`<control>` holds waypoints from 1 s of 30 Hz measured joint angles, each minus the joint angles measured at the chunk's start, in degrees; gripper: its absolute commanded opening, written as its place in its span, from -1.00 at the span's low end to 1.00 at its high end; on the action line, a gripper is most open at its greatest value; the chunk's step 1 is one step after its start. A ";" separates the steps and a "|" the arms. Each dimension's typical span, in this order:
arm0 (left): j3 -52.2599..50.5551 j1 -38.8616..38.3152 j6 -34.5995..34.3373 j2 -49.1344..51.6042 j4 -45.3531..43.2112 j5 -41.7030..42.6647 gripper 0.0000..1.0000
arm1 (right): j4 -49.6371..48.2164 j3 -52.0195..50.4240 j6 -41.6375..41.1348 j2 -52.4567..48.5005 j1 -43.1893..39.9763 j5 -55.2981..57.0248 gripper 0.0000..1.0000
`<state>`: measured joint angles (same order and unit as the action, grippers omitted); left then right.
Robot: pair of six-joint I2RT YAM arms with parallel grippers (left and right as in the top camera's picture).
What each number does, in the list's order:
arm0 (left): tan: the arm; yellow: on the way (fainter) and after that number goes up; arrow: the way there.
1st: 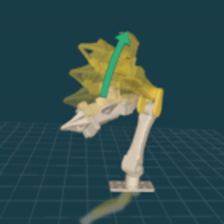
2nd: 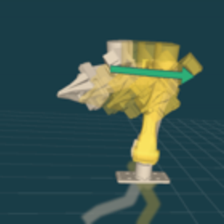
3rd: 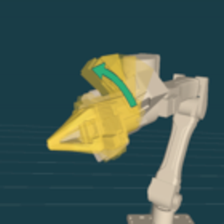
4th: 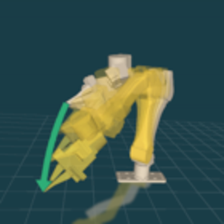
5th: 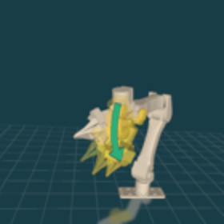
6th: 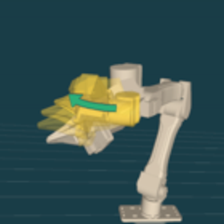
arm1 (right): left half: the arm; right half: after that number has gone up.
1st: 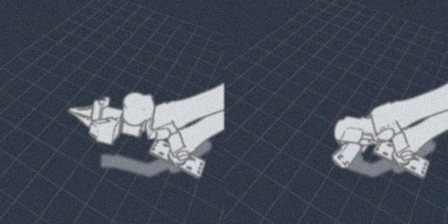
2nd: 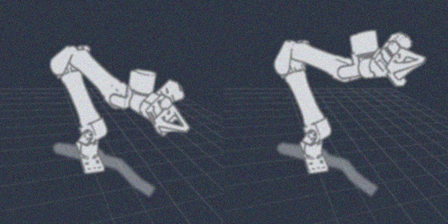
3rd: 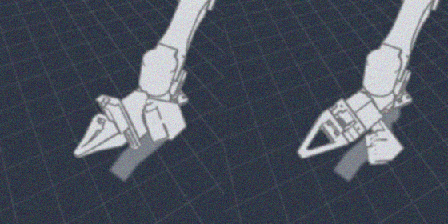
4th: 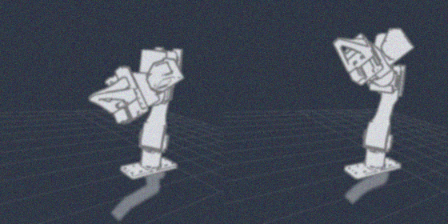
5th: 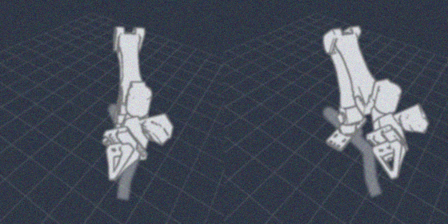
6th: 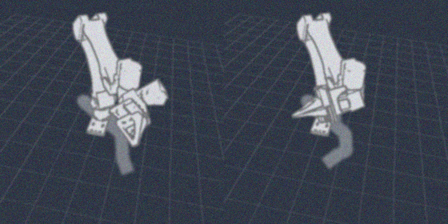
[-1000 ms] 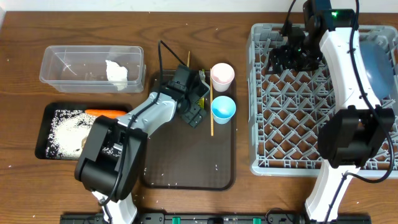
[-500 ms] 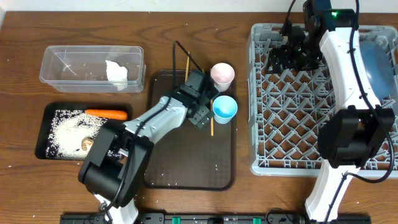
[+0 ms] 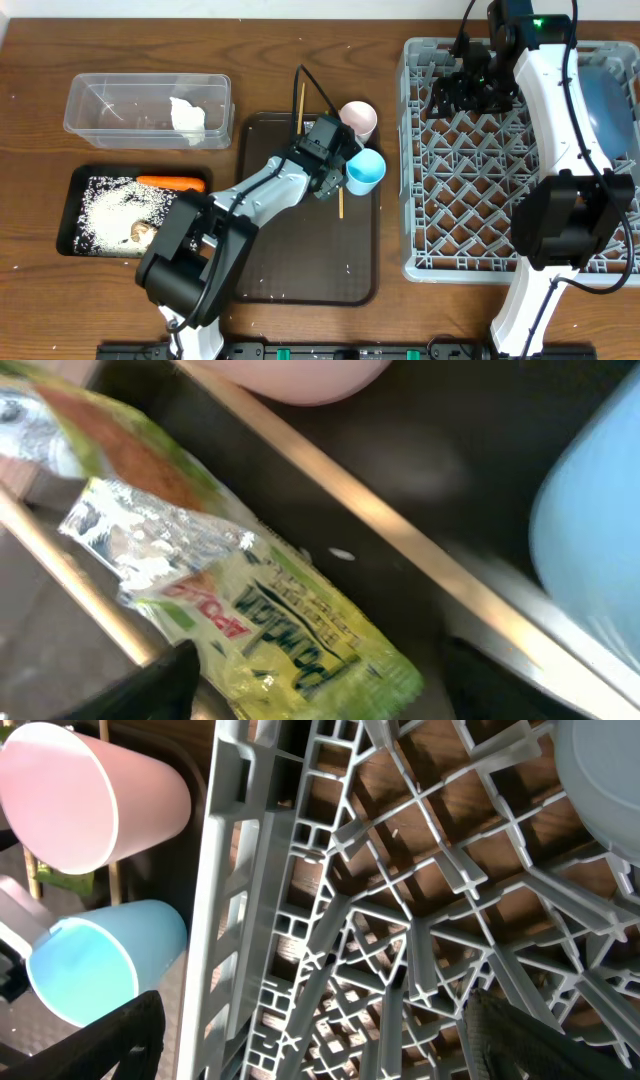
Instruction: Sort waste into correct bins and load items into the dishwasher rack
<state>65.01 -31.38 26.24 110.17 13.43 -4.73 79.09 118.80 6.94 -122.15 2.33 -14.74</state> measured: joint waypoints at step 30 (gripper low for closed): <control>0.07 1.18 -9.88 -18.40 -0.17 -11.41 -0.44 | 0.42 0.00 0.02 0.00 0.00 0.00 0.77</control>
<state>65.08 -30.20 16.36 91.77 13.26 -16.14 79.50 118.80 6.96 -122.15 2.33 -14.74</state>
